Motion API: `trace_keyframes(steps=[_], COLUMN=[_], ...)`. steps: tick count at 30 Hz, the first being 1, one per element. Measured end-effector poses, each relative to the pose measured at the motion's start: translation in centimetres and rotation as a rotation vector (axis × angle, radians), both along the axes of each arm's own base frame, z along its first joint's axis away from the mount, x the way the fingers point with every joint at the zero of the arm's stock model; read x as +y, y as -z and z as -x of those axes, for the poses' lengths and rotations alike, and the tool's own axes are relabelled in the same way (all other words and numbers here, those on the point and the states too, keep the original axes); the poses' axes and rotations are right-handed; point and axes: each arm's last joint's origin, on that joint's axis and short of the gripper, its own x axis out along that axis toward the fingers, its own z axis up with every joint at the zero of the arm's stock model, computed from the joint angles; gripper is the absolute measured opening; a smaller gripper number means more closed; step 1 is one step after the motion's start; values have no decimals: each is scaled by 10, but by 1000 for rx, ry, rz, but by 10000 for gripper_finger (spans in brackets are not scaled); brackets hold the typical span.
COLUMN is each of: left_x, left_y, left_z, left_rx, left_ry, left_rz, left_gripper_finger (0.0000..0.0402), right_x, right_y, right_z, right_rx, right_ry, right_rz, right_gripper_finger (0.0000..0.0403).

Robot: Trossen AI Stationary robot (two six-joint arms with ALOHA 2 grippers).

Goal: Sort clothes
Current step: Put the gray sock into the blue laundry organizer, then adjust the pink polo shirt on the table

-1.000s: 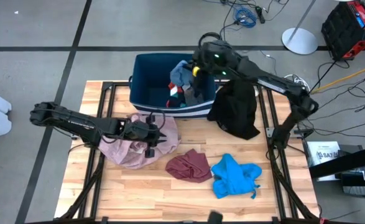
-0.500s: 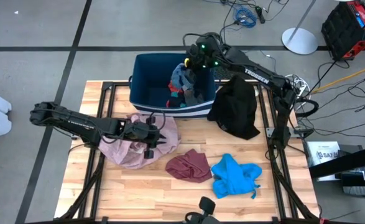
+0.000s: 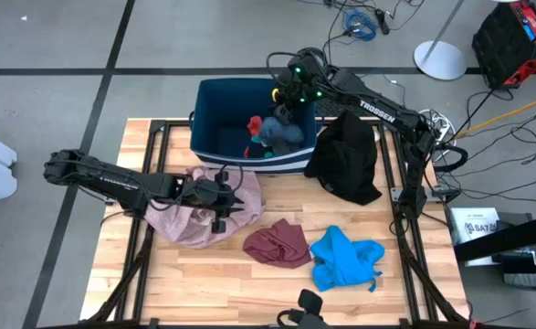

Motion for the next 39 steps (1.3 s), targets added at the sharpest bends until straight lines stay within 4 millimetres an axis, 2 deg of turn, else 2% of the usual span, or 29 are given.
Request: trace_keyframes(steps=[4,9,13,21,27,34,39], left_x=[0,-1,-2,0,2,0,1], left_y=[0,0,3,1,-6,0,8], left_z=[0,0,2,1,-1,-8,-23], left_rx=[-1,4,37,33,15,18,-15], left_ry=[0,58,152,146,94,119,72], left_rz=[0,-38,-87,-201,-234,-247,-300], left_gripper_finger=[100,100,100,107,168,262,299], right_x=[1,11,35,91,115,119,123], right_y=[-7,-35,-46,-52,-60,-70,-73], right_z=[3,18,29,28,32,45,55], right_rx=[11,57,151,263,323,309,338], right_ry=[-11,-24,-74,-213,-181,-148,-132], right_rz=[12,-2,-47,-48,64,66,47], right_gripper_finger=[200,217,217,208,208,208,208])
